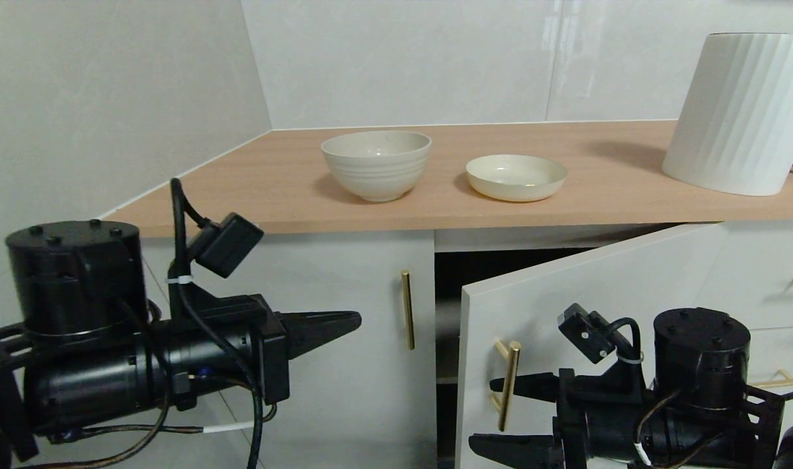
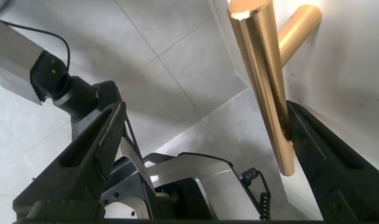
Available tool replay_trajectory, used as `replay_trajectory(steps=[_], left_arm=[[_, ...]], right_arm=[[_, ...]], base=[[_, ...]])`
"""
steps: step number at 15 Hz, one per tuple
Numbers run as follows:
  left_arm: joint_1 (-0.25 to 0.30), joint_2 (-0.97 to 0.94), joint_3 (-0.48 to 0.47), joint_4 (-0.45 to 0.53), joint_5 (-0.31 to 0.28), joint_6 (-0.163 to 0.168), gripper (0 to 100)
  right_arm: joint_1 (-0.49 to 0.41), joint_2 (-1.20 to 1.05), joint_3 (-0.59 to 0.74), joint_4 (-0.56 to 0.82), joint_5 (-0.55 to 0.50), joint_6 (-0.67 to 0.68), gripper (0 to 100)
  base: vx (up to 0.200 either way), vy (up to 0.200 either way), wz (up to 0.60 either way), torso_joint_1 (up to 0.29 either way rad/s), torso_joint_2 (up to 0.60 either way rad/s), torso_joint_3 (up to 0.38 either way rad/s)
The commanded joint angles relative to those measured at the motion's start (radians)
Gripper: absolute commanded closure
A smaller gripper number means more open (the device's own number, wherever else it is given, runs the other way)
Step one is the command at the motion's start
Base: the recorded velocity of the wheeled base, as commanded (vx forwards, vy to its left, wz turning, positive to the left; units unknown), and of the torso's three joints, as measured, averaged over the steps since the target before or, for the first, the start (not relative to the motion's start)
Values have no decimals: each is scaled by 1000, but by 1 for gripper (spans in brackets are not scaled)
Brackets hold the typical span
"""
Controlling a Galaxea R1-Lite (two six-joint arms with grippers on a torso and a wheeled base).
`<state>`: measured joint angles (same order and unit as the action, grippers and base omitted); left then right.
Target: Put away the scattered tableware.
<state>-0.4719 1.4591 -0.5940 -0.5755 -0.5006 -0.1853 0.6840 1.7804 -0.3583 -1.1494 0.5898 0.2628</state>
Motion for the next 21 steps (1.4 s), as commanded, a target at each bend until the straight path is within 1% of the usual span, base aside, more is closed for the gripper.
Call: replay_trajectory(steps=[1,3,4,5,7,9,11,12,15,19,21], left_arm=[[-20,204,14,-121,1,-3,100],[-62,369,14,-297,8,-3,100],[-71,440,11,-385,8,-3,100],[-76,483,-9,-426,8,-6,100],[-91,526,-69,-428,8,-28,100],[-111,544,-142,-412,7,-36,100],[-148,547,-213,-334,7,-36,100],[-168,547,-222,-326,7,-36,100],[-189,544,-227,-328,5,-36,100],[-229,563,-222,-363,8,-40,100],[-232,572,-222,-388,8,-42,100]], right_arm=[[2,-19,1,-6,5,0,0],[3,-15,1,-6,5,0,0],[3,-13,1,-6,5,0,0],[3,-12,1,-6,5,0,0],[3,-7,1,-6,4,0,0],[3,-7,1,-6,4,0,0],[3,-10,2,-6,2,-2,0],[3,-12,4,-6,2,-2,0],[2,-9,7,-6,-1,-28,0],[2,-10,9,-6,-1,-37,0],[0,-12,9,-6,-1,-37,0]], base=[[0,0,0,0,0,0],[0,0,0,0,0,0],[0,0,0,0,0,0],[0,0,0,0,0,0],[0,0,0,0,0,0],[0,0,0,0,0,0],[0,0,0,0,0,0],[0,0,0,0,0,0],[0,0,0,0,0,0],[0,0,0,0,0,0],[0,0,0,0,0,0]])
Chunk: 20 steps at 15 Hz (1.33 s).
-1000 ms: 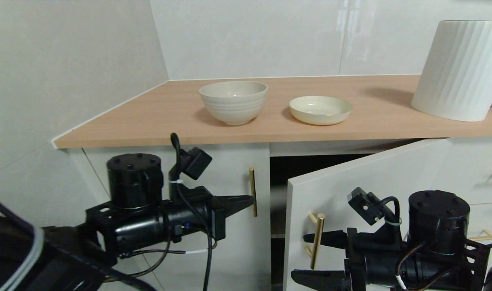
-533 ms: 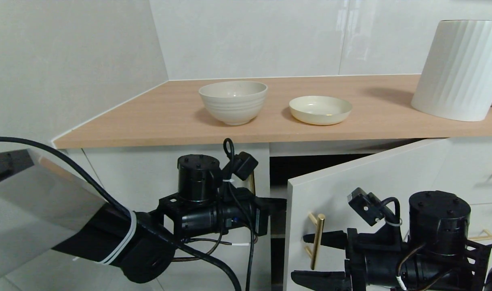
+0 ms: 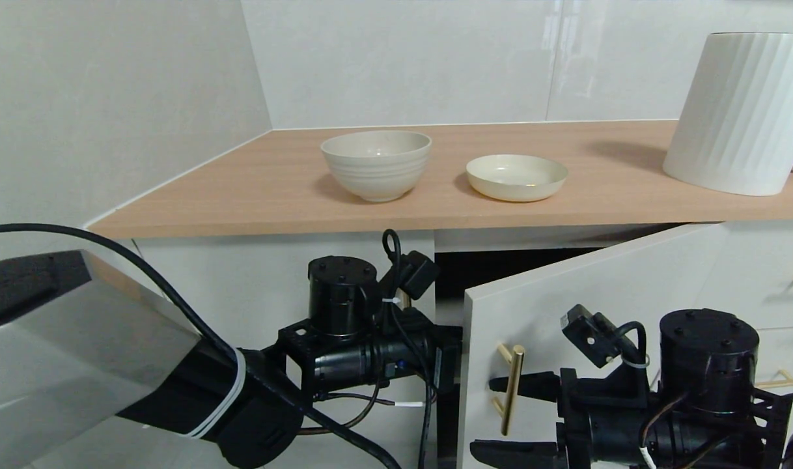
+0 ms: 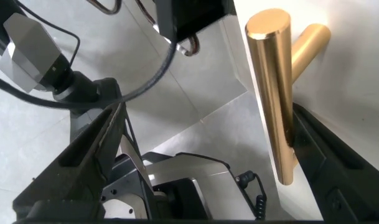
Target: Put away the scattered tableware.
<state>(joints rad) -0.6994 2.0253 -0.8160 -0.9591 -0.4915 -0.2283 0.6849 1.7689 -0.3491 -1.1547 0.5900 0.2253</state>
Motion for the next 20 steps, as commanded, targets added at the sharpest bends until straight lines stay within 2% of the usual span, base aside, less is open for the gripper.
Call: replay_trajectory(steps=[1,3,7,9,11,15,18,20], left_arm=[[-9,6,0,-10,-1,-14,100],[-11,6,-5,-18,-2,-31,100],[-48,-20,-6,-18,-1,-31,100],[-49,-14,-9,-20,-1,-32,100],[-49,-10,-12,-18,-1,-32,100],[-49,-10,-23,-16,-2,-34,100],[-51,-8,-22,-13,-2,-36,100],[-51,-8,-19,-15,-2,-40,100]], right_arm=[[-4,-2,-1,0,-2,0,0],[-39,-5,-4,-2,-2,0,0],[-157,-40,-8,-2,-1,-50,0],[-200,-65,-14,-2,-1,-50,0],[-217,-89,13,0,-1,-50,0],[-219,-160,216,-2,2,-55,0],[-226,-160,203,-2,2,-54,0],[-266,-171,185,-2,2,-54,0]], base=[[0,0,0,0,0,0],[0,0,0,0,0,0],[0,0,0,0,0,0],[0,0,0,0,0,0],[0,0,0,0,0,0],[0,0,0,0,0,0],[0,0,0,0,0,0],[0,0,0,0,0,0]])
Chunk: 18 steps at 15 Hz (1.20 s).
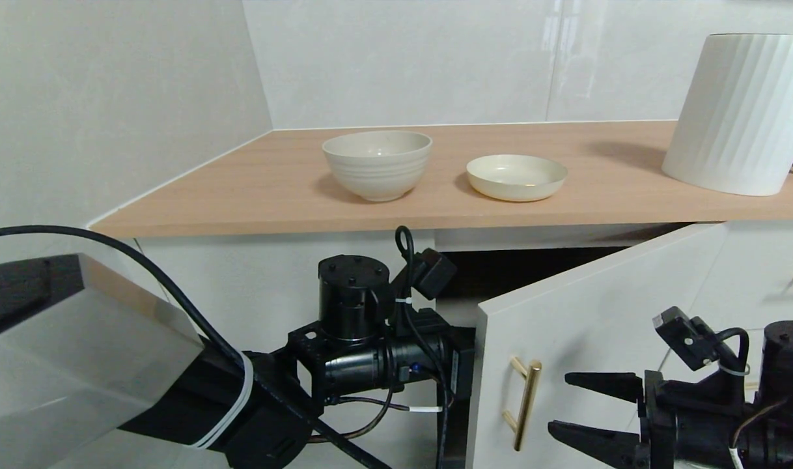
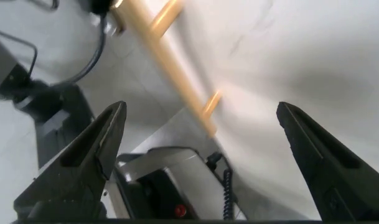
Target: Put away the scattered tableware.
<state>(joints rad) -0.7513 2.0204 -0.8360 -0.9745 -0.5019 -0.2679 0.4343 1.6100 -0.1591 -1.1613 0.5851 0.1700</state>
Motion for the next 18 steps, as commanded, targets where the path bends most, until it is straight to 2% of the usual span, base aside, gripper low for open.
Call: replay_trajectory(steps=[1,5,11,14,18], left_arm=[[1,-5,5,0,8,-1,100],[1,-3,9,-1,8,-1,100],[1,23,-6,0,8,-1,100],[0,73,-60,2,6,-1,100],[0,78,-60,2,6,-1,100]], right_arm=[[-22,-19,-5,3,7,2,0],[-45,-36,-14,3,7,2,0],[-51,-27,-14,3,7,0,0],[-51,-53,-7,3,5,2,0],[-48,-91,23,3,2,5,0]], base=[[0,0,0,0,0,0],[0,0,0,0,0,0],[-200,0,0,4,2,2],[0,0,0,0,0,0],[0,0,0,0,0,0]])
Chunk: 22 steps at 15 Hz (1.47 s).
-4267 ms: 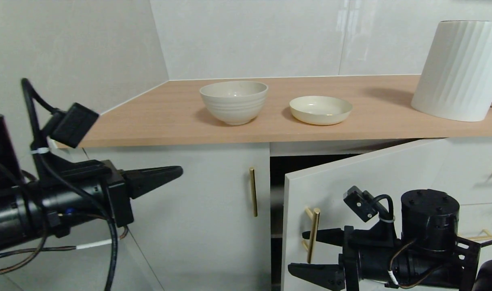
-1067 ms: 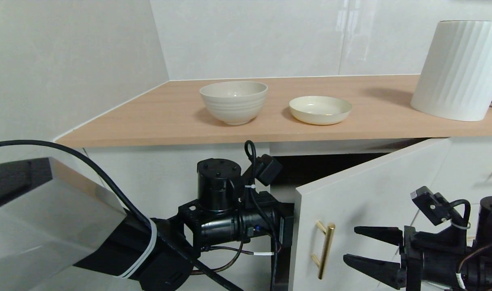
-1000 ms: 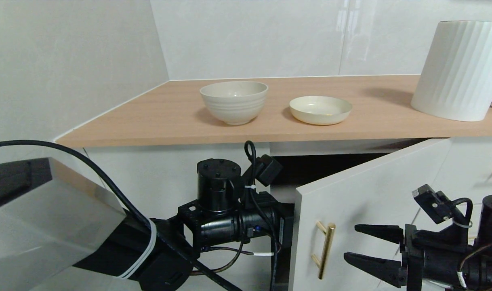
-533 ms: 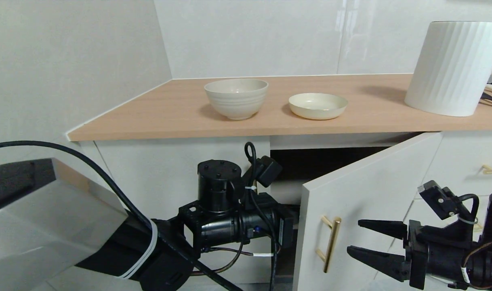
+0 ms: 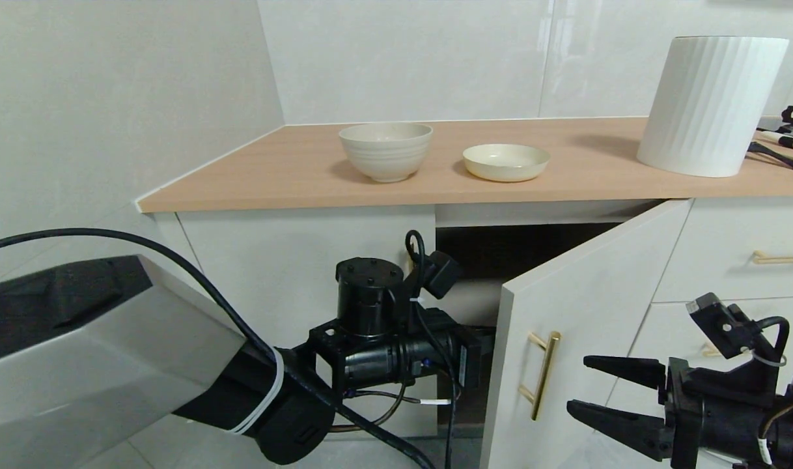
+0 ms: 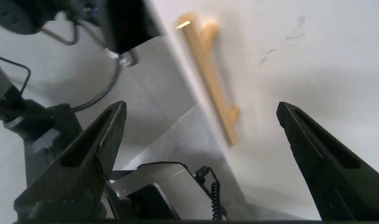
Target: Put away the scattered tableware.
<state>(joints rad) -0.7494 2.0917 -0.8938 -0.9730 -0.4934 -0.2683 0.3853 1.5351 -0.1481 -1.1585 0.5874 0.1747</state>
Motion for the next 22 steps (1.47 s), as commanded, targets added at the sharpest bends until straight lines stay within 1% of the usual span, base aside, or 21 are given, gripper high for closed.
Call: replay_trajectory(steps=[1,3,4,6,7,10,12,14,15,16,17,18,19,20,21,22], left_arm=[[-2,4,-5,2,-1,0,100],[-2,8,-11,8,-2,0,100],[-2,19,-30,13,-2,0,100],[-2,60,-108,50,-2,0,100],[-2,71,-135,71,-2,0,100],[-2,90,-186,96,-2,0,100],[-2,83,-189,112,1,0,100],[-2,85,-192,111,21,-2,100],[-4,87,-200,114,55,-2,100],[-8,88,-203,114,72,-2,100],[-24,94,-231,115,96,0,100],[-41,106,-266,119,98,-3,100],[-136,120,-364,169,98,-34,100],[-225,117,-416,221,99,-38,100],[-286,99,-433,247,111,-40,100],[-288,79,-419,249,134,-40,100]], right_arm=[[1,-26,32,0,0,0,0],[1,-59,73,0,0,0,0],[1,-89,99,0,0,0,0],[0,-130,147,0,-1,2,0],[0,-150,148,13,-3,3,0],[0,-196,148,51,-1,3,0],[0,-214,148,54,3,5,0],[12,-256,148,89,9,5,0],[27,-290,148,125,25,3,0],[32,-305,148,138,32,3,0],[52,-354,148,178,48,2,0],[64,-382,148,197,54,2,0],[87,-455,148,241,77,2,0],[99,-517,148,280,103,2,0],[106,-581,137,339,143,3,0],[107,-618,119,388,163,3,0]], base=[[0,0,0,0,0,0],[-200,0,0,7,2,-2],[-200,0,0,17,2,2],[0,0,0,0,0,0],[0,0,0,0,0,0],[0,0,0,0,0,0],[0,0,0,0,0,0],[0,0,0,0,0,0],[0,0,0,0,0,0],[0,0,0,0,0,0],[0,0,0,0,0,0],[0,0,0,0,0,0],[0,0,0,0,0,0],[0,0,0,0,0,0],[0,0,0,0,0,0],[0,0,0,0,0,0]])
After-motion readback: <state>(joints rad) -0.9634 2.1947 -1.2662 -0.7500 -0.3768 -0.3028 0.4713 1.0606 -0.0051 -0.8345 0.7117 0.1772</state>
